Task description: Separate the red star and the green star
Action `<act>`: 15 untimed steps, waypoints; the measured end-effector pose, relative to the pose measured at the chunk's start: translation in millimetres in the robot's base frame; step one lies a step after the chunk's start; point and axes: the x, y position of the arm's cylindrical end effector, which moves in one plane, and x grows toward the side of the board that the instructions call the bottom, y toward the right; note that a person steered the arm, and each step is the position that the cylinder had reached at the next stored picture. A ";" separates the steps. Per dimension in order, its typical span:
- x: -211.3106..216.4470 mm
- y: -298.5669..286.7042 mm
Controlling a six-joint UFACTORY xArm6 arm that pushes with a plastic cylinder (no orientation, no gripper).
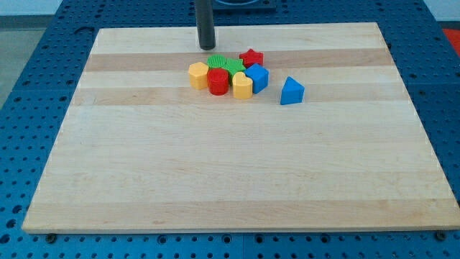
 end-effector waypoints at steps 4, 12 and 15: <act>-13.9 3.1; 79.3 78.9; 110.2 50.0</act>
